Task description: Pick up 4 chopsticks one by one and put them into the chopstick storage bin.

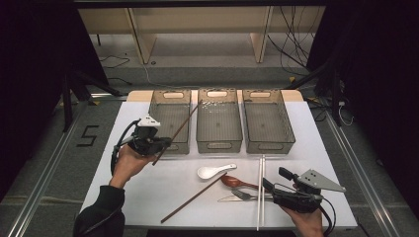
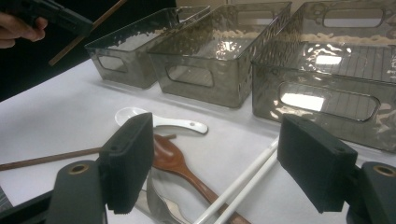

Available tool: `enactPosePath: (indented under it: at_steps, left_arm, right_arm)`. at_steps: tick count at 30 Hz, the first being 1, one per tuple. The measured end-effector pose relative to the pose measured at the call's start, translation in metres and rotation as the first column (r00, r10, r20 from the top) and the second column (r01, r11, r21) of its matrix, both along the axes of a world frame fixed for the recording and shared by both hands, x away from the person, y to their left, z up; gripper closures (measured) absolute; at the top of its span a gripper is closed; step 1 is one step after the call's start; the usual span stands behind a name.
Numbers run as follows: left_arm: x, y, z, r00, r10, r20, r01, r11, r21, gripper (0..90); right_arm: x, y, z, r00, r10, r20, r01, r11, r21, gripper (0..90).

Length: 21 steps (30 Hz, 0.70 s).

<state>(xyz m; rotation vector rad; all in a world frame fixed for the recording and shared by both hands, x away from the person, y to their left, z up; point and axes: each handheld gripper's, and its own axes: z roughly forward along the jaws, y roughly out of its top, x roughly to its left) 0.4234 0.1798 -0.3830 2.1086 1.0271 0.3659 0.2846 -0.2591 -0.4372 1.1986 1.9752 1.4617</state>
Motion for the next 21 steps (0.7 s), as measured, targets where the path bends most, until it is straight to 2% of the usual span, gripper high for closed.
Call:
enactPosePath:
  at_steps: [6,12,21]
  left_arm:
    - [0.017,0.006,0.003,0.9993,0.037,-0.004,-0.037,0.9993,0.007,84.2]
    - [0.037,0.014,0.001,0.9957,0.092,-0.007,-0.092,0.9957,-0.004,84.2]
    - [0.064,0.021,0.0,0.9875,0.157,-0.007,-0.157,0.9871,0.03,84.2]
  right_arm:
    - [0.0,0.0,0.0,1.0,0.0,0.0,0.0,1.0,0.001,28.0]
    - [0.0,0.0,0.0,1.0,0.001,0.0,-0.001,1.0,0.001,28.0]
    - [0.0,0.0,0.0,1.0,0.002,-0.001,-0.002,1.0,0.002,28.0]
